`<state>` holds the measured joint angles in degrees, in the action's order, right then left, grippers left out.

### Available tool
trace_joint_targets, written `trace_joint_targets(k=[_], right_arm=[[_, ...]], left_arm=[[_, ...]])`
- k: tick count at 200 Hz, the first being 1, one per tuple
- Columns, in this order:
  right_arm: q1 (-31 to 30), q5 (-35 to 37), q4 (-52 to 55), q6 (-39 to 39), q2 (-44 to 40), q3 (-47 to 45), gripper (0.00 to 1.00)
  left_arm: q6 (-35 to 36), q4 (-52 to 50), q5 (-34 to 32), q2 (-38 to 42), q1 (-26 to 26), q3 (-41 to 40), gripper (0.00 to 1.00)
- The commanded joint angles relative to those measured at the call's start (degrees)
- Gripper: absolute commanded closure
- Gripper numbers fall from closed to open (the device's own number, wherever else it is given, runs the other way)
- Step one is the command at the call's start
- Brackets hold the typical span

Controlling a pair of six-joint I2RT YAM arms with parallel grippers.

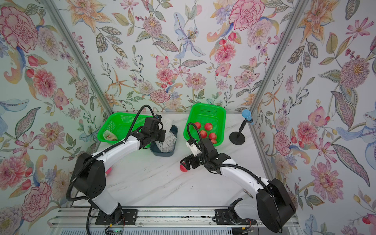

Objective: Remove foam nets from apples
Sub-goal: Place the foam net into the storage box.

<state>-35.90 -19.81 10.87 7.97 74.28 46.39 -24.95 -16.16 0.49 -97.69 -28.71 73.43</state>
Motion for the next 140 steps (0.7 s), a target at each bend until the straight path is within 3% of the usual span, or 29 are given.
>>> trace_joint_targets(k=[1, 27, 47, 94, 119, 140], right_arm=[[0.7, -2.2, 1.6, 0.5, 4.3, 11.5, 0.01], [1.0, -3.3, 2.5, 0.6, 12.9, 22.4, 0.05], [1.3, -3.8, 2.9, 1.6, 20.1, 30.3, 0.13], [1.4, -4.6, 4.5, 2.9, 35.7, 44.9, 0.52], [1.2, -5.9, 4.5, 3.5, 41.0, 49.7, 0.66], [0.7, -7.1, 4.2, 4.1, 44.5, 52.2, 0.7]], left_arm=[[-2.3, -2.1, 4.0, -2.6, 1.4, 1.5, 1.0], [-2.8, -1.8, 7.3, -4.7, 2.6, 0.4, 1.0], [-3.2, -1.8, 8.8, -5.5, 3.3, -0.4, 1.0], [-4.6, 1.5, 14.4, -4.2, 6.3, -5.5, 1.0], [-4.2, 3.2, 16.4, -4.1, 7.2, -7.4, 0.99], [-4.2, 5.1, 18.0, -4.4, 7.6, -8.3, 0.99]])
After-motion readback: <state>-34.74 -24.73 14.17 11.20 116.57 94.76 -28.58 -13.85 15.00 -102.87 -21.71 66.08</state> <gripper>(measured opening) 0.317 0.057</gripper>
